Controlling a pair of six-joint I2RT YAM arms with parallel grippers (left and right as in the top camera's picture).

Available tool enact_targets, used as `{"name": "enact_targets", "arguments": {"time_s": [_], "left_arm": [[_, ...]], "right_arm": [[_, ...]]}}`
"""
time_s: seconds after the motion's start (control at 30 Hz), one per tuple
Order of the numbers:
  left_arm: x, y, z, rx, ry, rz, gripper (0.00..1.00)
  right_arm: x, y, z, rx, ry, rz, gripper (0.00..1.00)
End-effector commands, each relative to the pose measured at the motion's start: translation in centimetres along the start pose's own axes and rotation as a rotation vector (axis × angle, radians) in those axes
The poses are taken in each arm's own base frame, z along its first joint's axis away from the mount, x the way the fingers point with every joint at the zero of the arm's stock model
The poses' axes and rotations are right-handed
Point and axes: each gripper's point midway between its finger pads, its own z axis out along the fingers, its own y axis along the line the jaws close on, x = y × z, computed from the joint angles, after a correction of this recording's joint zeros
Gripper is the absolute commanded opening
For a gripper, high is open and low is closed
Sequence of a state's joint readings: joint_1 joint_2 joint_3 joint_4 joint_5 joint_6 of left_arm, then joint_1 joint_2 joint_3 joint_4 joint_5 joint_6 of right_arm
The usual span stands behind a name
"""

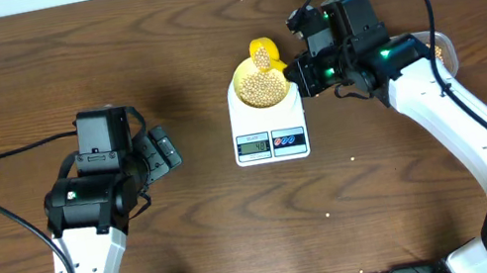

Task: Scoop item into bowl and weigh 50g on scale
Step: 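Hold the yellow scoop inverted over the bowl to pour soybeans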

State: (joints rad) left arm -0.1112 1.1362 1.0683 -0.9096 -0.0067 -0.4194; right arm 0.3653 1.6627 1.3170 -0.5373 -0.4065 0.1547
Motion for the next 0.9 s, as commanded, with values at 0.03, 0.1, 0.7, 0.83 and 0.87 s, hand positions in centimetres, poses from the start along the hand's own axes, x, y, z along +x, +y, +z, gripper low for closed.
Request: {"name": "enact_targets", "arguments": {"time_s": [0.03, 0.1, 0.7, 0.83, 0.87], "left_arm": [[-0.46, 0.30, -0.22, -0.015, -0.015, -0.007, 0.96], [-0.46, 0.30, -0.22, -0.015, -0.015, -0.007, 0.96], [-0.46, 0.30, -0.22, -0.015, -0.015, -0.007, 0.96], [-0.46, 0.30, -0.22, -0.015, -0.015, -0.007, 0.96], [-0.46, 0.30, -0.22, -0.015, -0.015, -0.007, 0.96]], "right_arm": [[0.14, -0.48, 0.22, -0.004, 0.006, 0.053, 0.01], [0.11, -0.28, 0.05, -0.035, 0.008, 0.064, 0.01], [0.49, -0.31, -0.29, -0.070, 0.025, 0.045, 0.01], [0.49, -0.34, -0.30, -0.070, 0.025, 0.046, 0.01], [0.50, -0.34, -0.30, -0.070, 0.025, 0.046, 0.01]]}}
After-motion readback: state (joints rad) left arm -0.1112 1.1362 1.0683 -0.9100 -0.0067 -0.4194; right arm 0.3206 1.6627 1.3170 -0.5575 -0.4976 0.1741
